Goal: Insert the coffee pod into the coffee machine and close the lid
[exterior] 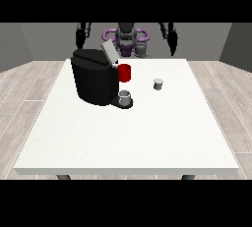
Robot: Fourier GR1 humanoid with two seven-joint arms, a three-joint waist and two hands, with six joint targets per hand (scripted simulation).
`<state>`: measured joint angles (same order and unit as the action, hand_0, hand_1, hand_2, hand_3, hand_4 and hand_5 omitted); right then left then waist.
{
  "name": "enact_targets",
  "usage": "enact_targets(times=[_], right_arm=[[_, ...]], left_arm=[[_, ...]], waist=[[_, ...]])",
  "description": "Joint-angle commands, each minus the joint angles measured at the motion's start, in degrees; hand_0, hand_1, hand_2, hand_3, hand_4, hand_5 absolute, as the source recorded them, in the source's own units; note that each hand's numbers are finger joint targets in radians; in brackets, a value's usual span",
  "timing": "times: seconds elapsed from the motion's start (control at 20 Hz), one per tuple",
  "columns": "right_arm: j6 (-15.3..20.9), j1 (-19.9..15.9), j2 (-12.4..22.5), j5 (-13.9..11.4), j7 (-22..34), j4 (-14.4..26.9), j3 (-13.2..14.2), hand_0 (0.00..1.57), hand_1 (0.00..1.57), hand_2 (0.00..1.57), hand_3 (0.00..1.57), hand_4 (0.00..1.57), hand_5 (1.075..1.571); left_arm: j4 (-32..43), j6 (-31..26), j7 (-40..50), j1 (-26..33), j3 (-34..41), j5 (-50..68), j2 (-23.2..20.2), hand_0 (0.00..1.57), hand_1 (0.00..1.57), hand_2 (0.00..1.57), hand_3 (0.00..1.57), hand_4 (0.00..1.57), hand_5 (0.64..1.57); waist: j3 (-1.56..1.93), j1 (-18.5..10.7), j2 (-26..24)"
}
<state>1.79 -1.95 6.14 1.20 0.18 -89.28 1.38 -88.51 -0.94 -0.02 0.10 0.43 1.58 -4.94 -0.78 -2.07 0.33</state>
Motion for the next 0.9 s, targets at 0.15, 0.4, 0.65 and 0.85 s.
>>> enact_targets(times=[0.15, 0.4, 0.65, 0.85], right_arm=[[-2.06, 2.19, -0.39, 0.25, -1.26, 1.99, -1.03, 0.0, 0.0, 0.0, 0.0, 0.0, 1.571], [7.79, 0.4, -1.5, -8.89, -1.6, 1.59, -1.52, 0.0, 0.0, 0.0, 0.0, 0.0, 1.571], [6.57, -3.16, -0.99, -9.85, -1.99, 1.06, -2.92, 0.0, 0.0, 0.0, 0.0, 0.0, 1.571], [8.27, -5.72, -2.92, -10.48, -3.52, 3.24, -3.01, 0.0, 0.0, 0.0, 0.0, 0.0, 1.571]], left_arm=[[-0.37, -1.47, -4.12, -1.03, -3.57, -6.71, -3.05, 0.0, 0.0, 0.0, 0.0, 0.0, 1.571], [0.72, -6.07, -8.19, -3.84, -3.82, -10.93, -10.72, 0.0, 0.0, 0.0, 0.0, 0.0, 1.571], [6.49, -6.24, -3.9, -13.35, 0.27, -13.63, -14.94, 0.0, 0.0, 0.0, 0.0, 0.0, 1.571], [10.97, -8.48, -1.79, -17.67, 0.46, -15.58, -17.28, 0.0, 0.0, 0.0, 0.0, 0.0, 1.571]], waist=[[0.8, 2.72, -1.06], [0.77, 3.79, -0.16], [0.78, 8.37, 4.5], [0.8, 8.61, 7.74]])
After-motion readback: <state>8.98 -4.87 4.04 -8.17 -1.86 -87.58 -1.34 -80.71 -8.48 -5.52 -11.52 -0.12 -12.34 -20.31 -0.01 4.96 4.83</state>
